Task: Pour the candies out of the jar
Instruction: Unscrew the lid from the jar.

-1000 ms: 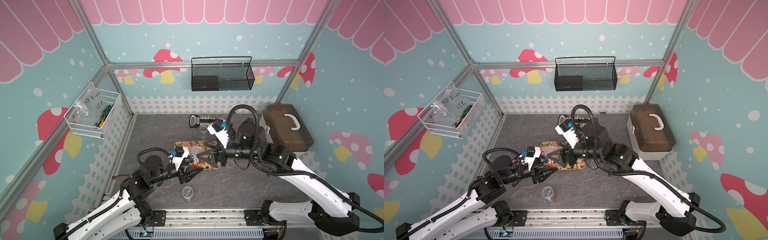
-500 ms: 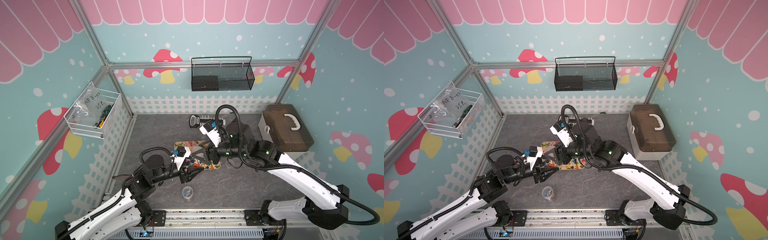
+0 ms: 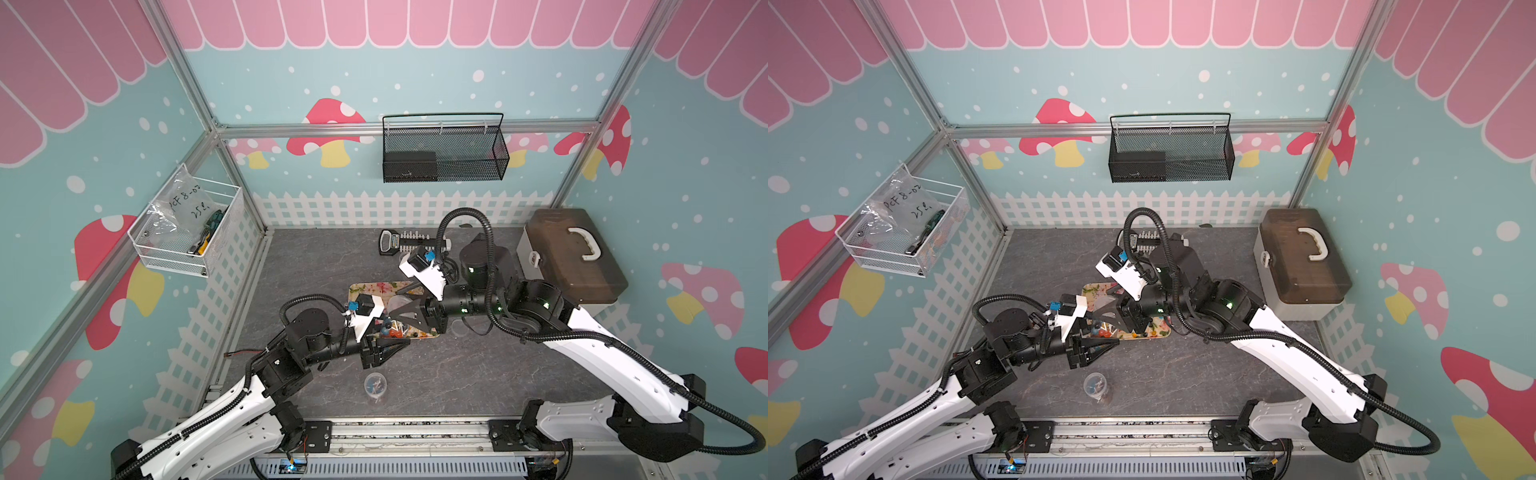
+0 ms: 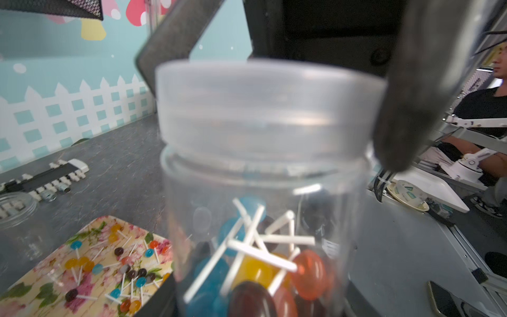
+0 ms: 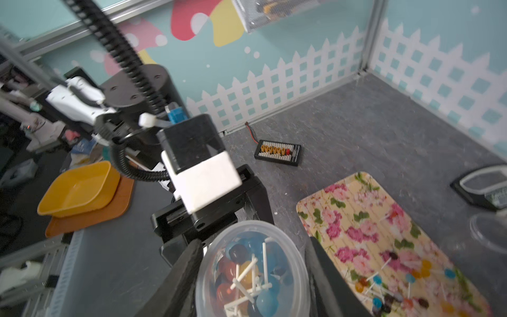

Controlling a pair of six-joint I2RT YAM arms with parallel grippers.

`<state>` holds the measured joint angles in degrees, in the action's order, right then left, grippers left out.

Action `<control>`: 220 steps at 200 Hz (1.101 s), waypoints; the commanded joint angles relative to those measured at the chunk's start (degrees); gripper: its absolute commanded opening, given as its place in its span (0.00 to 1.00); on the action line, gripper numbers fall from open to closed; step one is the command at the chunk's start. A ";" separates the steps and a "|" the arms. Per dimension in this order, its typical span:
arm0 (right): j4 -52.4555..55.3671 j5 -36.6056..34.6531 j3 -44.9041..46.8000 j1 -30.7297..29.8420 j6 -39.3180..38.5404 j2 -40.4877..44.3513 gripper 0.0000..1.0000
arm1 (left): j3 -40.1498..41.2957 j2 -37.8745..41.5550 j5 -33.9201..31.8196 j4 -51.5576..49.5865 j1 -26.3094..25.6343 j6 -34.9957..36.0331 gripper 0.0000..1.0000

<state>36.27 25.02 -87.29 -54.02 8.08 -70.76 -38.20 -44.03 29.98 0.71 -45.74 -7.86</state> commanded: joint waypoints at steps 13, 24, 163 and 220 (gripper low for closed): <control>-3.41 9.05 2.58 1.99 -15.11 6.68 0.50 | -2.47 0.13 0.95 -2.26 0.47 -1.55 0.59; -2.98 9.70 2.80 2.72 -14.93 6.85 0.50 | -2.59 0.18 0.96 -2.21 0.46 -1.69 0.59; -5.30 4.40 0.53 2.62 8.88 4.82 0.83 | 1.36 2.19 -5.29 1.74 0.45 -2.35 0.59; 0.07 -7.77 1.46 0.65 17.43 3.32 0.82 | 1.44 1.77 -7.94 0.83 0.47 -0.04 0.59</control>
<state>33.61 22.61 -85.84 -52.38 20.99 -66.57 -36.73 -42.74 23.90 1.02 -45.50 -9.39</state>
